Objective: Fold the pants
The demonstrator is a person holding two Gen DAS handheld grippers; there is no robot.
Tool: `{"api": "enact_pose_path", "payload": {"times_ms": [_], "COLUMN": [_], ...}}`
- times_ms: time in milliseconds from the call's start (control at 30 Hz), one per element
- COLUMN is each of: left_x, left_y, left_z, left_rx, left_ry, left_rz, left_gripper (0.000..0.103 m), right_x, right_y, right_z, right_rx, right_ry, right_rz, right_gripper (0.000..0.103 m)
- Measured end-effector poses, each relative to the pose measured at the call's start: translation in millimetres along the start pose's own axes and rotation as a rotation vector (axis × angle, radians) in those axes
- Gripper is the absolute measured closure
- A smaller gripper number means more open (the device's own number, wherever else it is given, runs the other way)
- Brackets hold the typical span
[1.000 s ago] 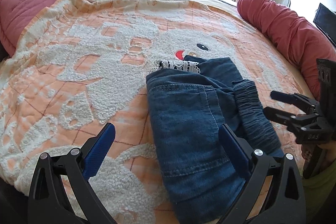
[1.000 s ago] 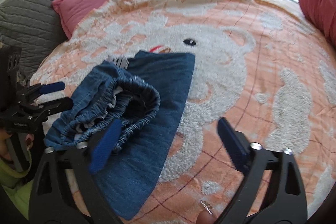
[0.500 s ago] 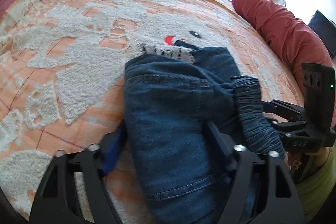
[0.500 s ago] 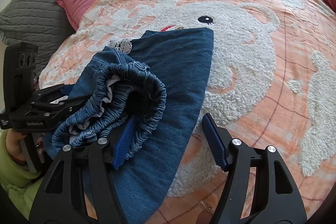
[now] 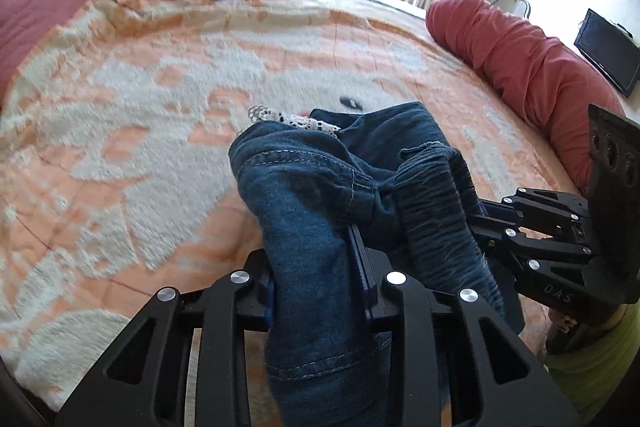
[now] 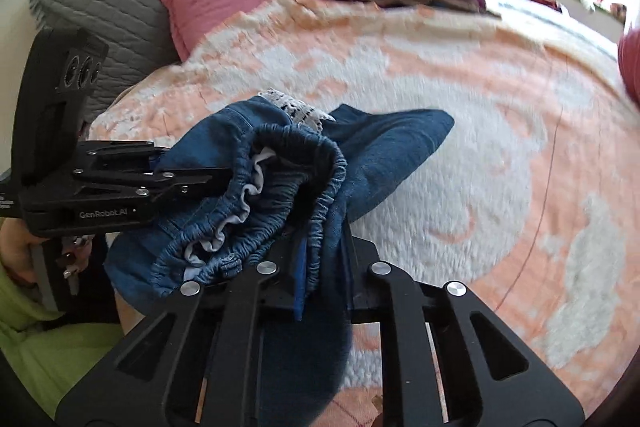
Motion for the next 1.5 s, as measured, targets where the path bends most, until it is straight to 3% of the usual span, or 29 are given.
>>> {"api": "enact_pose_path", "payload": {"times_ms": [333,567,1133,1500], "left_x": [-13.2,1.1,43.1,57.0], "left_y": [-23.3,-36.1,-54.5,-70.4], "left_z": [-43.9,-64.3,-64.9,-56.6], "left_rx": [-0.024,-0.030,-0.045,-0.071], "left_ry": [0.079,0.086,0.034,0.007], "left_rz": [-0.051,-0.083,-0.105,-0.115], "left_gripper": [0.075,0.075,0.075,0.061], "right_x": [8.6,26.4,73.6,91.7], "right_y": [-2.4,4.3,25.8,46.4], "right_z": [-59.0,-84.7,-79.0,-63.3], "right_rx": [-0.050,-0.056,0.003,0.082], "right_ry": [0.091,0.079,-0.013,-0.096], "right_rz": [0.022,0.049,0.087,0.144], "right_gripper": [0.095,0.095,0.094,0.078]}}
Point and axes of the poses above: each gripper's, at about its wrist camera, not at the fingertips, and x roughly the way its jaws point, y to its right, z to its underside, the point moved 2 cm from there along x, roughly the way its jaws point, and after that the axes turned 6 degrees about -y, right-handed, at the moved point
